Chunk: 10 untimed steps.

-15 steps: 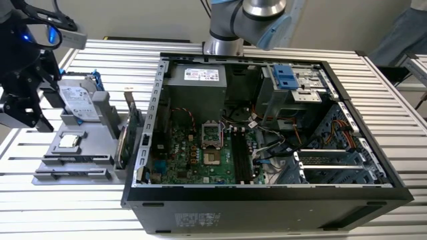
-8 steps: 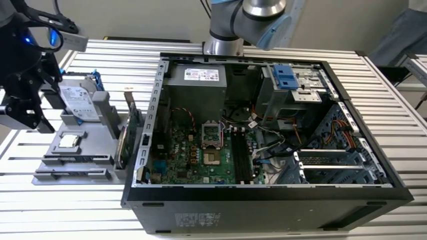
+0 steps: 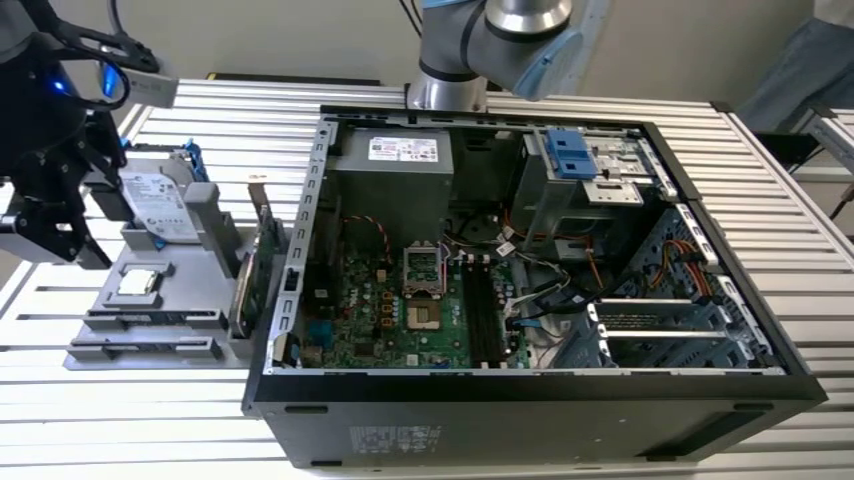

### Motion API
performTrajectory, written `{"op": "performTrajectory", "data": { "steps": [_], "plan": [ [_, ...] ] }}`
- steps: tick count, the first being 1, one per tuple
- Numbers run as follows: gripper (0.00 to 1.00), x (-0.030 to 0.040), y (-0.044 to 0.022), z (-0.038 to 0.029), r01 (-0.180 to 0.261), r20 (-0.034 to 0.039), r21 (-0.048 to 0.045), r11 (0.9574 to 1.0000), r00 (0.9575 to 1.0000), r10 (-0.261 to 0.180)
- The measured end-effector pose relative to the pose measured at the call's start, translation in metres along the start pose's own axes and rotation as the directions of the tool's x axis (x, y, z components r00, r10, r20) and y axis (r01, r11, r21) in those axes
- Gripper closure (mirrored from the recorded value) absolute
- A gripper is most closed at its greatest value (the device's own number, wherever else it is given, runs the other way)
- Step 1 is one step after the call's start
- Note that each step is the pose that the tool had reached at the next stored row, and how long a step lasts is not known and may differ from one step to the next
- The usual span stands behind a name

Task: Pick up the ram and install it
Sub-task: 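Pick up the ram and move it above insertion slot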

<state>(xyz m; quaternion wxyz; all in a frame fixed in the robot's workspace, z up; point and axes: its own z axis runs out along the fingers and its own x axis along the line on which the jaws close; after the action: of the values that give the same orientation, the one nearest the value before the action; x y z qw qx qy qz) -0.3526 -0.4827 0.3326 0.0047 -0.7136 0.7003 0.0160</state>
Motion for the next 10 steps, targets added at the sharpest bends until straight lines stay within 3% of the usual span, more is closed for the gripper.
{"op": "performTrajectory", "data": {
  "steps": [10],
  "plan": [
    [0.00, 0.0001, -0.0001, 0.0044, 0.000, -0.0005, 0.0001, 1.0000, 1.0000, 0.000]
  ]
}}
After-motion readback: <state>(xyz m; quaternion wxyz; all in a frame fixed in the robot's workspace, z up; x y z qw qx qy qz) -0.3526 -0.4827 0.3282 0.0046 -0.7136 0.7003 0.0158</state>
